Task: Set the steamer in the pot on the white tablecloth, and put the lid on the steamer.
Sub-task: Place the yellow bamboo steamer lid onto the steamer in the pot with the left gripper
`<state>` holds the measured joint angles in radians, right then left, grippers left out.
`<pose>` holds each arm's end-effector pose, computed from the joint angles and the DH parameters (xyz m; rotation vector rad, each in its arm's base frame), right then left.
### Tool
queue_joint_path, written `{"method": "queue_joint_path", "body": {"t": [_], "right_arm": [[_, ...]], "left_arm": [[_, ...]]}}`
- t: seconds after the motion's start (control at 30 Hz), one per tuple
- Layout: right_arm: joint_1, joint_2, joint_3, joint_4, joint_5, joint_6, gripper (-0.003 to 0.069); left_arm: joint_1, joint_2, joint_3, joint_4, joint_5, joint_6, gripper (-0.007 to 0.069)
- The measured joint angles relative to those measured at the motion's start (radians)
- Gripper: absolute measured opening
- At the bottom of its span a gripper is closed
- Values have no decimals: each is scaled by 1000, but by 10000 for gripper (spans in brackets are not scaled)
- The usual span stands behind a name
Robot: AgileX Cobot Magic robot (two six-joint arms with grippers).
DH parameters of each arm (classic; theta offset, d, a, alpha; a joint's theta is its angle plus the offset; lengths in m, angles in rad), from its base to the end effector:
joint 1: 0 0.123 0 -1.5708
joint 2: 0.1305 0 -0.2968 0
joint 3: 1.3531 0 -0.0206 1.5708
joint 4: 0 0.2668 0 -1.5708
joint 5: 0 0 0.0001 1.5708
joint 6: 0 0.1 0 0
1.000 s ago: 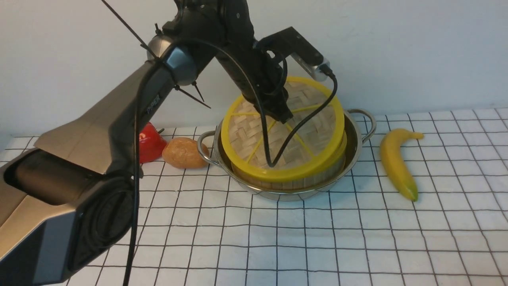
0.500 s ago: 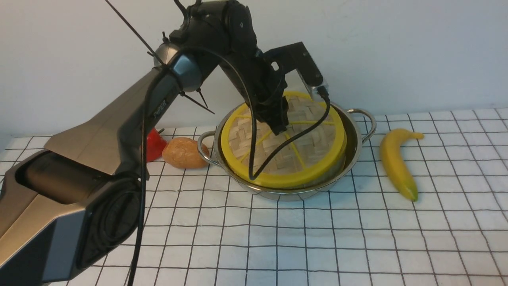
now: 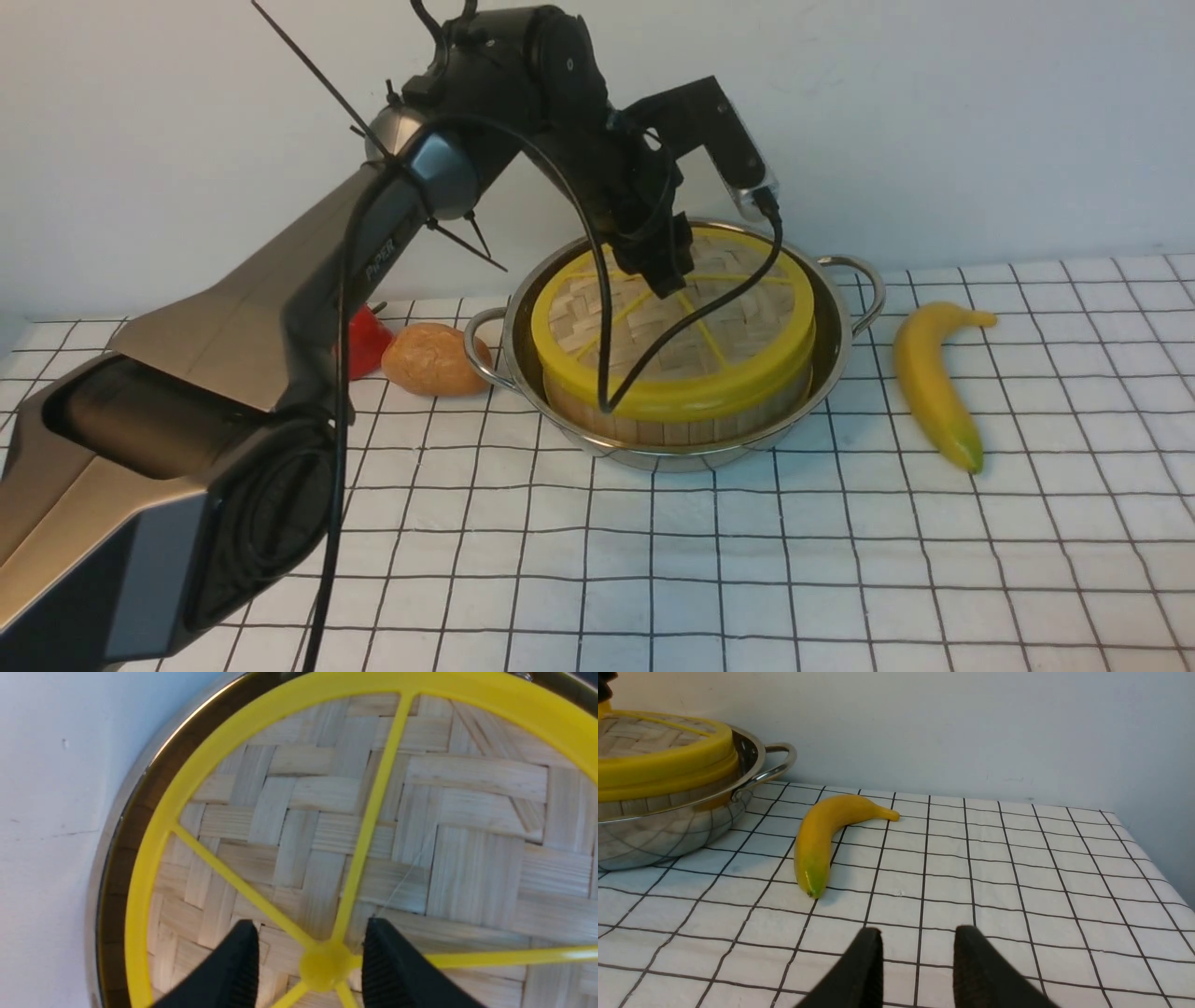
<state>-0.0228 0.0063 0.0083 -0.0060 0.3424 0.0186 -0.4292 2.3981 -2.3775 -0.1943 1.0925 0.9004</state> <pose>0.0669 -0.0017 0.1766 0.0343 1.8403 -0.0088 0.5014 -0.2483 0.2482 1.5417 2.0529 -0.0798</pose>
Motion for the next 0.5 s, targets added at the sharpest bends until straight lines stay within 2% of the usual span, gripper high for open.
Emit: {"method": "queue_joint_path", "body": {"t": [0.5], "right_arm": [[0,0,0,0,0,0,240]], "left_arm": [[0,20,0,-1,-5,-15,293]]}}
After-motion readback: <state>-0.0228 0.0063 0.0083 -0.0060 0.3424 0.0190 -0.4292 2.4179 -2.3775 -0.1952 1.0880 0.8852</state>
